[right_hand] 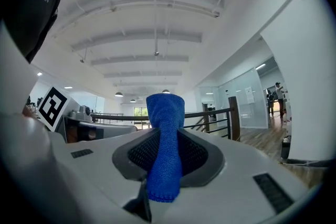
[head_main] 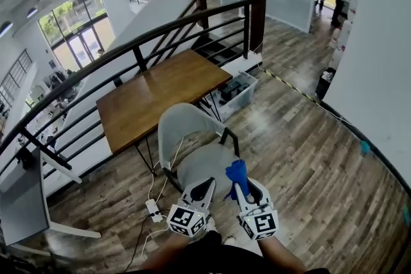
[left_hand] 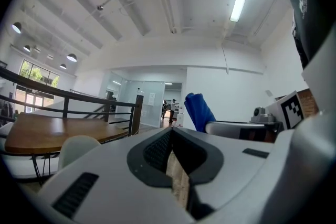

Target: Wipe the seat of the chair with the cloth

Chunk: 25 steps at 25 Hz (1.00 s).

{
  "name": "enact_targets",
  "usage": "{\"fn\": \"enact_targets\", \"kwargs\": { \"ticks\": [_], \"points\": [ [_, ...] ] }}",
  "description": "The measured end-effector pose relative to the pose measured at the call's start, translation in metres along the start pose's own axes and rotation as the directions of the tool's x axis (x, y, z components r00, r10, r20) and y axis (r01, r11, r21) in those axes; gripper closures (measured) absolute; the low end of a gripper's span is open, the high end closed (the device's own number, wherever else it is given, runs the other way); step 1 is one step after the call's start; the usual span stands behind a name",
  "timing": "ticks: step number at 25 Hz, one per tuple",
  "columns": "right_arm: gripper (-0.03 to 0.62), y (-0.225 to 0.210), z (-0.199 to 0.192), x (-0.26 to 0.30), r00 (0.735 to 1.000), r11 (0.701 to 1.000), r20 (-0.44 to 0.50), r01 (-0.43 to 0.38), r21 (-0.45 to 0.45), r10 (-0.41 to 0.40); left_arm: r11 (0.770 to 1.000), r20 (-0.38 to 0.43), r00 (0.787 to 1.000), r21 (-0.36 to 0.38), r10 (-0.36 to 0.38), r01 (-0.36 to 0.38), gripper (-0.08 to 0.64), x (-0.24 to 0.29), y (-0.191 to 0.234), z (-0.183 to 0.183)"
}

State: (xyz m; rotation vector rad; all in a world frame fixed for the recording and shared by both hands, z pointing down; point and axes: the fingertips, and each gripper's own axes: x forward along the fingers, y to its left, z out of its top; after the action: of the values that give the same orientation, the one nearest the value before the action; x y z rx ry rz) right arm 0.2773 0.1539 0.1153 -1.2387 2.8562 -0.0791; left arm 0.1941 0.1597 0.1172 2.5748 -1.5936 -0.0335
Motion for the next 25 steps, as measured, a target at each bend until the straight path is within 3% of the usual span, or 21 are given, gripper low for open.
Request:
{"fn": "enact_targets", "kwargs": {
  "ticks": [7, 17, 25],
  "points": [
    [0.489, 0.002, 0.006, 0.068, 0.999, 0.998, -0.024, -0.031, -0.046, 0.03, 0.999, 0.02, 0.998, -0.002, 0.053, -0.053, 0.557, 0.014, 0.064, 0.01],
    [0.489, 0.014, 0.028, 0.154, 0.995, 0.999, 0.089, -0.047, -0.004, 0.047, 0.997, 0.076, 0.994, -0.012, 0.082, -0.081, 0.557, 0.029, 0.147, 0.036],
    [0.489, 0.03, 0.019, 0.19, 0.996, 0.996, 0.05, -0.077, -0.044, 0.079, 0.991, 0.102, 0.986, -0.049, 0.132, -0.127, 0.557, 0.022, 0.182, 0.034]
  ]
}}
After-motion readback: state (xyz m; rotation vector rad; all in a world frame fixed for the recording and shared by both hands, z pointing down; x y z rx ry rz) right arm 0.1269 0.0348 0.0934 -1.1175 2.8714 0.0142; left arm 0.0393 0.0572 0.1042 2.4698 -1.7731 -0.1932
